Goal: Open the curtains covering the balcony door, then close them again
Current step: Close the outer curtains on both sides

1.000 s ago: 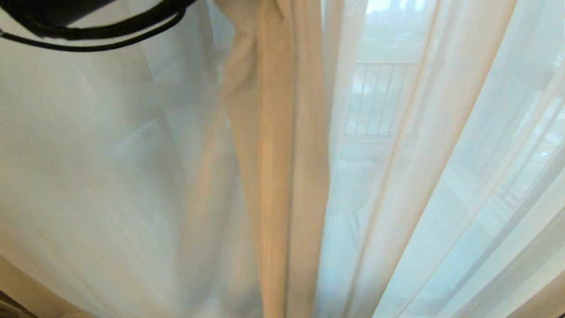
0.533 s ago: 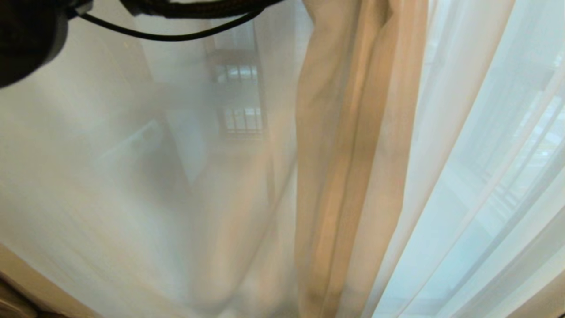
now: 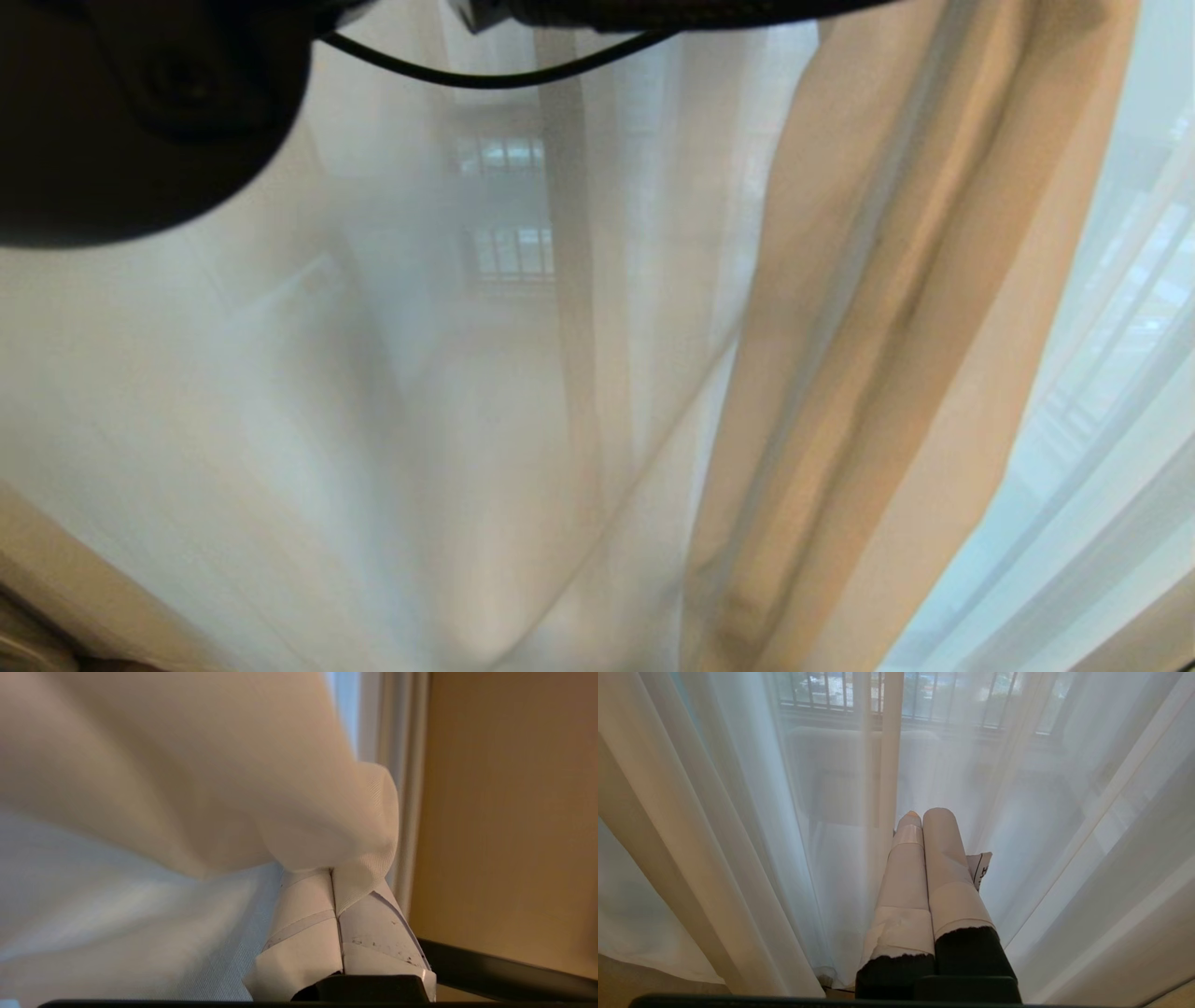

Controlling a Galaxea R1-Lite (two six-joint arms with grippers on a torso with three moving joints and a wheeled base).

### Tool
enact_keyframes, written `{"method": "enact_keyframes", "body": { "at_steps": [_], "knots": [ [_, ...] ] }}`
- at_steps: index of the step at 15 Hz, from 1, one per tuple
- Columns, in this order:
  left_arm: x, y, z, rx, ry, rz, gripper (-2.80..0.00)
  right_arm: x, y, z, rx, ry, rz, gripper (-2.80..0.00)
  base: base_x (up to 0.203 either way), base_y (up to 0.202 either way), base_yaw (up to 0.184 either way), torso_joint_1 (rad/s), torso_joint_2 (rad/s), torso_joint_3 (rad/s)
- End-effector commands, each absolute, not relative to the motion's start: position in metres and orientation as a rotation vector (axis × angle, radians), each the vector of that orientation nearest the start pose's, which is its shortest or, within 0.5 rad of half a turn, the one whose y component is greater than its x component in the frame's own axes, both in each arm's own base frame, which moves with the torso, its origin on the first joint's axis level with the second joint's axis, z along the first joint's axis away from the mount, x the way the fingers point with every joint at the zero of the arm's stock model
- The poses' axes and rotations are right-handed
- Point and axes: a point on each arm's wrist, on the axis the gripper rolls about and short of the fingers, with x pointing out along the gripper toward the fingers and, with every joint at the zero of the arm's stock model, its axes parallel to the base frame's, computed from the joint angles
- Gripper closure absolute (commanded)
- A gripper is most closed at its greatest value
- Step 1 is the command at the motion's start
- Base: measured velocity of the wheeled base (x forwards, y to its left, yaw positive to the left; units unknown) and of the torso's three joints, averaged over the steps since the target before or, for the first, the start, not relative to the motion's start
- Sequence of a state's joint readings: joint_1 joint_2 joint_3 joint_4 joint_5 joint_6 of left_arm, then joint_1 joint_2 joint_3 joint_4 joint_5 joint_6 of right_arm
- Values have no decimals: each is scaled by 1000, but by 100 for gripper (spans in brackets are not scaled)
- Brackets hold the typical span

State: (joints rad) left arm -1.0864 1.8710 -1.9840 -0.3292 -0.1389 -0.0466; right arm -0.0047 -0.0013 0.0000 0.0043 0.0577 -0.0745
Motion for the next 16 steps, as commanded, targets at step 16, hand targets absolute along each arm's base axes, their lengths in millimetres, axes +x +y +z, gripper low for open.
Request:
{"method": "enact_keyframes", "body": {
  "at_steps": [16],
  "knots": [
    [185,-407,326,-170,-223,-1292,0,-23,1,75,-75,3,54,0,0,0,0,0,0,0]
  ]
}}
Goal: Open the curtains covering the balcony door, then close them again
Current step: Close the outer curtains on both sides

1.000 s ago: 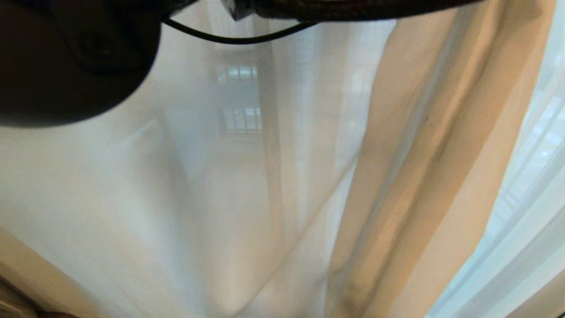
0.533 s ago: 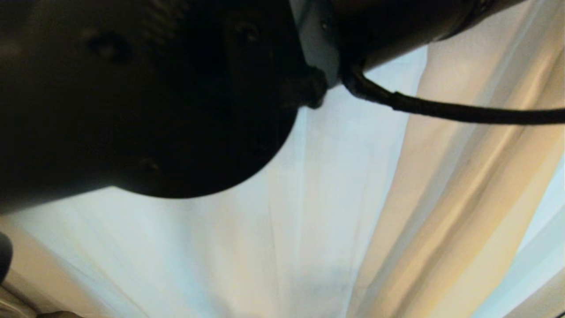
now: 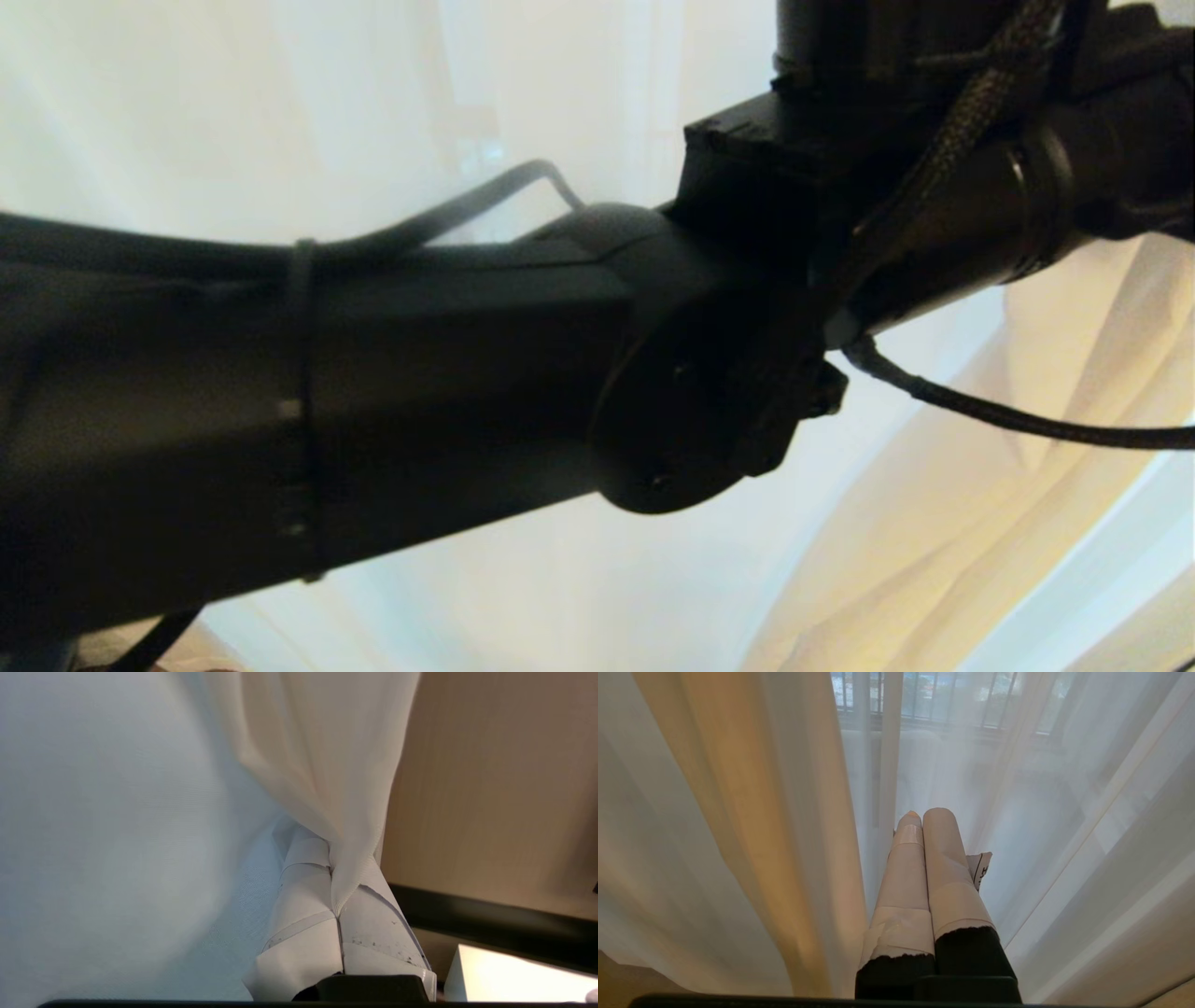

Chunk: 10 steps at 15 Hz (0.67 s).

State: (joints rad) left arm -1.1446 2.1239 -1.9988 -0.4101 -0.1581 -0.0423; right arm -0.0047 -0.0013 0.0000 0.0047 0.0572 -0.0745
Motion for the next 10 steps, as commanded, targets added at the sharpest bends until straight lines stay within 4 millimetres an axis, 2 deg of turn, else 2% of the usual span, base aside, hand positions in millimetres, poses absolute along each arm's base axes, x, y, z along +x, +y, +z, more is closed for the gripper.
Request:
{"method": "enact_keyframes", "body": {
  "at_steps": [1,4,10],
  "knots": [
    [193,-407,322,-164,-220,-1275,0,-23,1,75,-75,3,54,0,0,0,0,0,0,0],
    [216,-395,322,-154,-244,-1214,0,-23,1,75,-75,1,54,0,0,0,0,0,0,0],
    [265,-348,339,-75,-325,-1033,0,-23,1,75,-75,2,54,0,0,0,0,0,0,0]
  ]
}}
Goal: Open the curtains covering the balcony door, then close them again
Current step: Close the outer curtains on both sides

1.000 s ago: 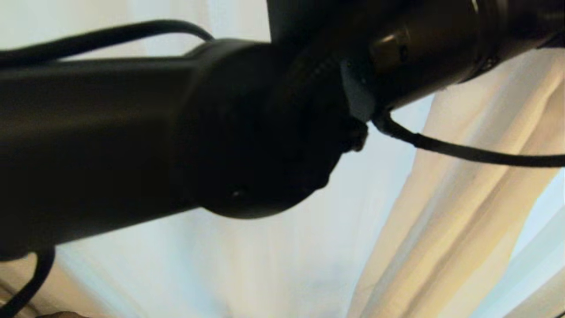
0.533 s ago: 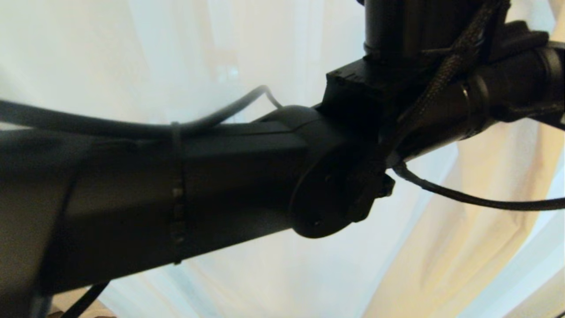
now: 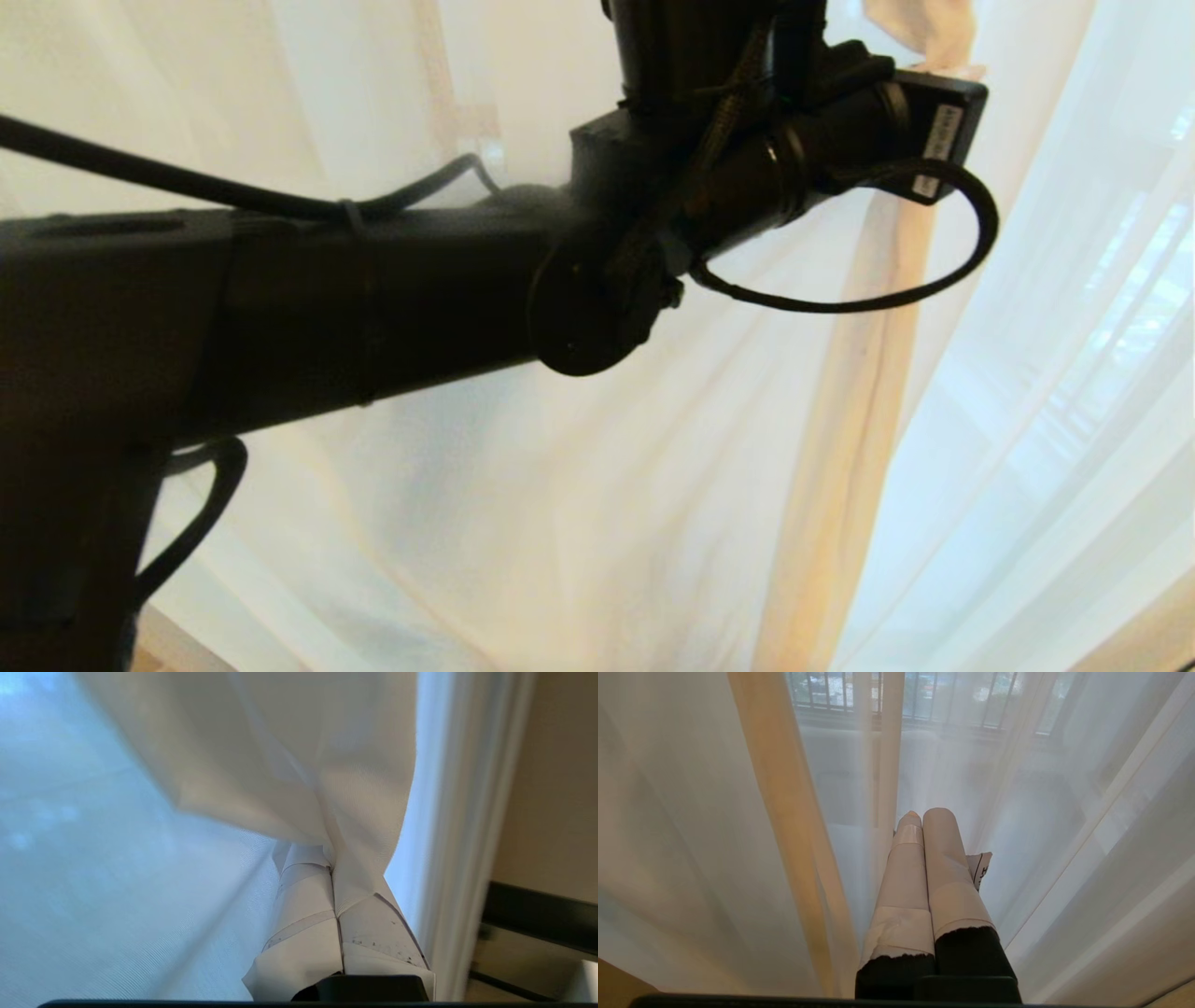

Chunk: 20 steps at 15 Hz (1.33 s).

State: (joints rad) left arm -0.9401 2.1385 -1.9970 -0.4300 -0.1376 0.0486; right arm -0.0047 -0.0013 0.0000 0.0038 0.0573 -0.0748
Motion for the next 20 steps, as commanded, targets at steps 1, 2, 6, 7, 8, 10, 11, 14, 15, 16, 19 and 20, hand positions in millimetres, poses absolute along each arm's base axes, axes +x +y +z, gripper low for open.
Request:
{"method": "enact_keyframes", "body": {
  "at_steps": [1,2,6,7,8,10,11,14,15,16,19,20],
  "knots": [
    [273,-342,340,-67,-328,-1007,0,-23,1,75,-75,2,54,0,0,0,0,0,0,0],
    [280,-337,339,-63,-328,-989,0,-23,1,75,-75,3,54,0,0,0,0,0,0,0],
    [303,-314,340,-29,-340,-860,0,-23,1,75,-75,1,54,0,0,0,0,0,0,0],
    [308,-309,340,-23,-341,-839,0,-23,1,75,-75,3,54,0,0,0,0,0,0,0],
    [314,-302,341,-17,-343,-815,0,-23,1,75,-75,3,54,0,0,0,0,0,0,0],
    [320,-295,341,-4,-347,-792,0,-23,1,75,-75,1,54,0,0,0,0,0,0,0],
    [330,-284,341,9,-349,-758,0,-23,1,75,-75,3,54,0,0,0,0,0,0,0],
    [341,-273,339,19,-342,-724,0,-23,1,75,-75,2,54,0,0,0,0,0,0,0],
    [342,-272,339,20,-340,-721,0,-23,1,75,-75,1,54,0,0,0,0,0,0,0],
    [344,-270,337,22,-336,-715,0,-23,1,75,-75,3,54,0,0,0,0,0,0,0],
    [344,-271,336,25,-331,-714,0,-23,1,75,-75,3,54,0,0,0,0,0,0,0],
    [344,-270,336,24,-330,-706,0,-23,1,75,-75,2,54,0,0,0,0,0,0,0]
  ]
}}
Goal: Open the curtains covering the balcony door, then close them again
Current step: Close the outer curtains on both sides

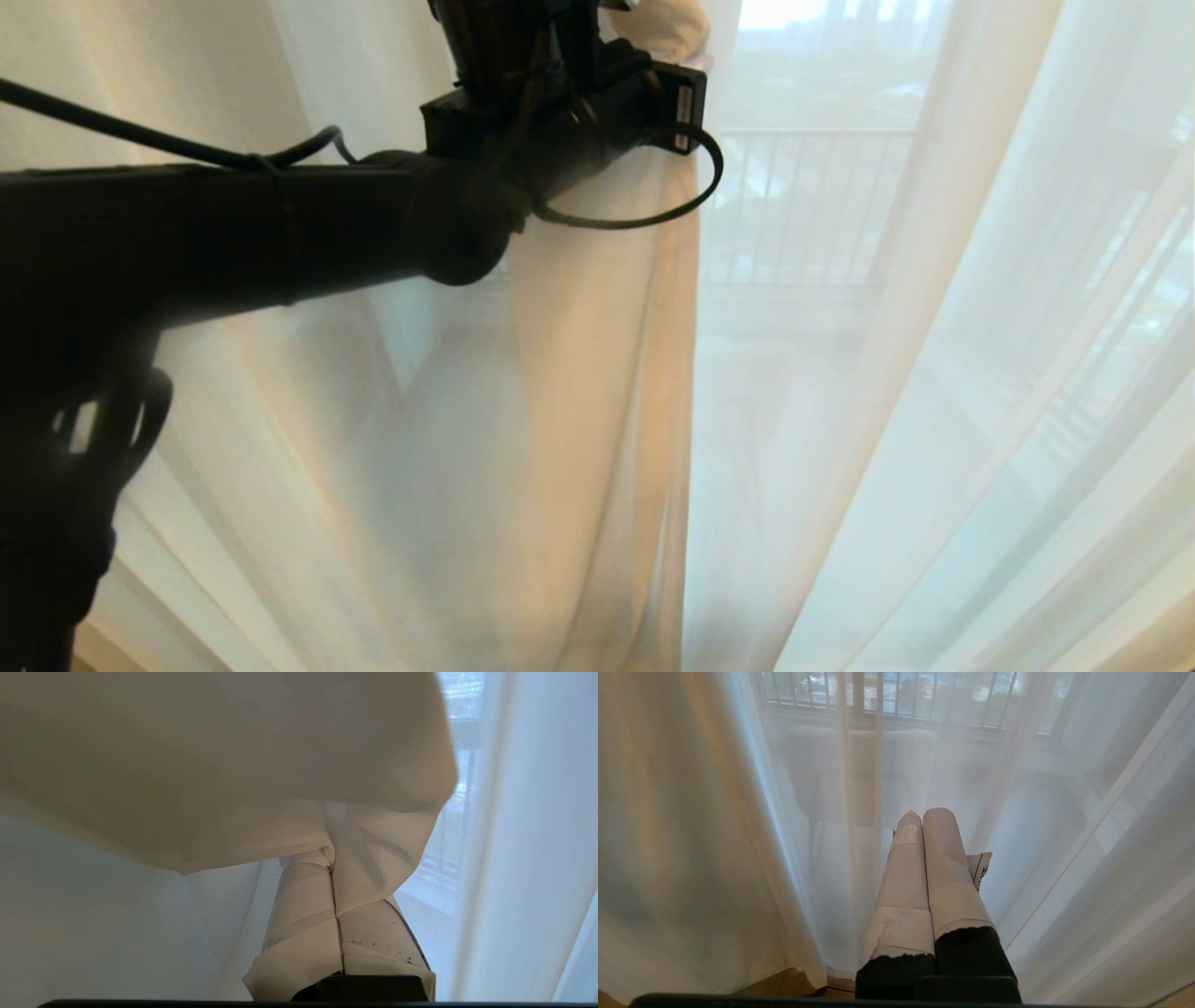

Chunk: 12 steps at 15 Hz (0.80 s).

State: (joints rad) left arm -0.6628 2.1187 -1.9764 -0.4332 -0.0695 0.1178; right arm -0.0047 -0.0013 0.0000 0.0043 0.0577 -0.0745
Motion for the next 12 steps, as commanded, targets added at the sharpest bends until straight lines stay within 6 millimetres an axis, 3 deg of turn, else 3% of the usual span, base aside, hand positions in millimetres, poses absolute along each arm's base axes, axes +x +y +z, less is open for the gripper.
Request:
{"method": "enact_keyframes", "body": {
  "at_steps": [1,2,7,12],
  "knots": [
    [344,-270,336,24,-328,-697,0,-23,1,75,-75,3,54,0,0,0,0,0,0,0],
    [343,-270,337,26,-332,-696,-280,-23,1,75,-75,3,54,0,0,0,0,0,0,0],
    [327,-256,353,14,-344,-658,-280,-23,1,75,-75,3,54,0,0,0,0,0,0,0],
    [282,-221,357,14,-268,-646,-280,-23,1,75,-75,3,54,0,0,0,0,0,0,0]
  ]
}}
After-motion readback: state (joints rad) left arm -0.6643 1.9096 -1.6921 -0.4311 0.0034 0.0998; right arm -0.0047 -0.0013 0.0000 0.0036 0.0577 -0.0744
